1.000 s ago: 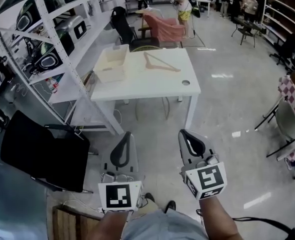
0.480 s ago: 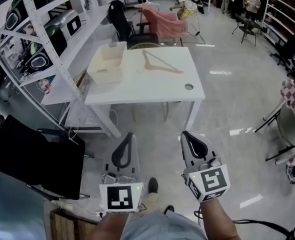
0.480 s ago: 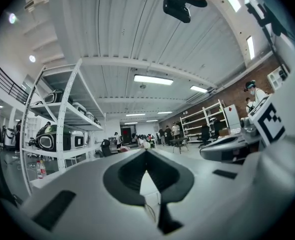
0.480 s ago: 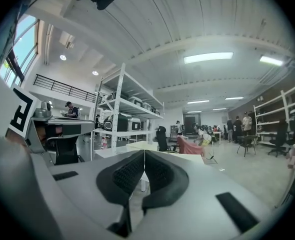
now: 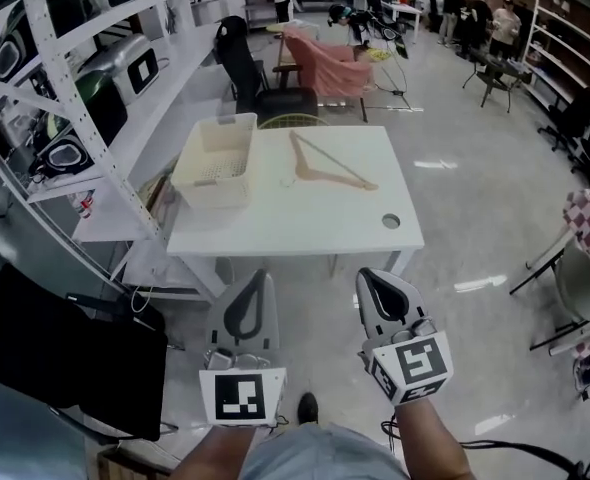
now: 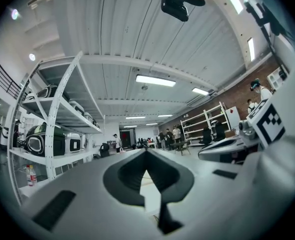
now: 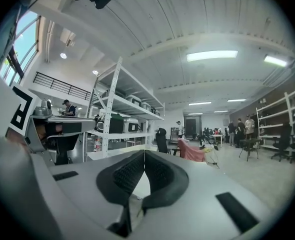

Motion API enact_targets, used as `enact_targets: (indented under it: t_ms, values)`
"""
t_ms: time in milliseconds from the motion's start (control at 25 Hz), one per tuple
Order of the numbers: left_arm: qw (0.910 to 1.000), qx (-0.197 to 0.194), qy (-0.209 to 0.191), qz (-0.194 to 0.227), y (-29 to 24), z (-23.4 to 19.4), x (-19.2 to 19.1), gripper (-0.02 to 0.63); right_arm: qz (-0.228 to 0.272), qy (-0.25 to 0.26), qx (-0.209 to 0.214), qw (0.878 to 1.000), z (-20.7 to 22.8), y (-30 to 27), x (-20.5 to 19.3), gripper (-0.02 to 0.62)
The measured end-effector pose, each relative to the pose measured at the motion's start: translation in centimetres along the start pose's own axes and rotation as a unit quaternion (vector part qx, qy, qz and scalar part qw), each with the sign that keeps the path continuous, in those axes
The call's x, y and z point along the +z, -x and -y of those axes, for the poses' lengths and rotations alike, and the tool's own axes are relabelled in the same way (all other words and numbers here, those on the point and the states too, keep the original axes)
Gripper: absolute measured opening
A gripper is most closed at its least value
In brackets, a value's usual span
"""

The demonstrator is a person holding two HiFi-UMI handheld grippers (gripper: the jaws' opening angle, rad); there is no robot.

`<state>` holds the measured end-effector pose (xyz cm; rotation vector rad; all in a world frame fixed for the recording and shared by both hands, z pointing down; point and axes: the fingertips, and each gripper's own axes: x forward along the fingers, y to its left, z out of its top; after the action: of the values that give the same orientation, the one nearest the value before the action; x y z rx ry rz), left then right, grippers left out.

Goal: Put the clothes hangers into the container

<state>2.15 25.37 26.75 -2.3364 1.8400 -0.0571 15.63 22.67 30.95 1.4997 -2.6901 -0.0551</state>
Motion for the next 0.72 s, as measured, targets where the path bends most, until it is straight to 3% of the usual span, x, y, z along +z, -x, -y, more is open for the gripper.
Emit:
enact_targets:
  t_ms: [320, 720]
  values:
    - [0.9998, -0.014, 0.008, 0.011, -4.9, -3.1, -0.8, 0.011, 0.012, 0.012, -0.015, 1.000, 1.6, -5.5, 1.3, 0.011]
    - [0.9991, -0.040, -0.002, -0.009, -10.5, -2.4, -3.8, 0.011, -0.011, 0.001, -0.034, 0.999, 5.4, -8.3, -0.8, 0.011]
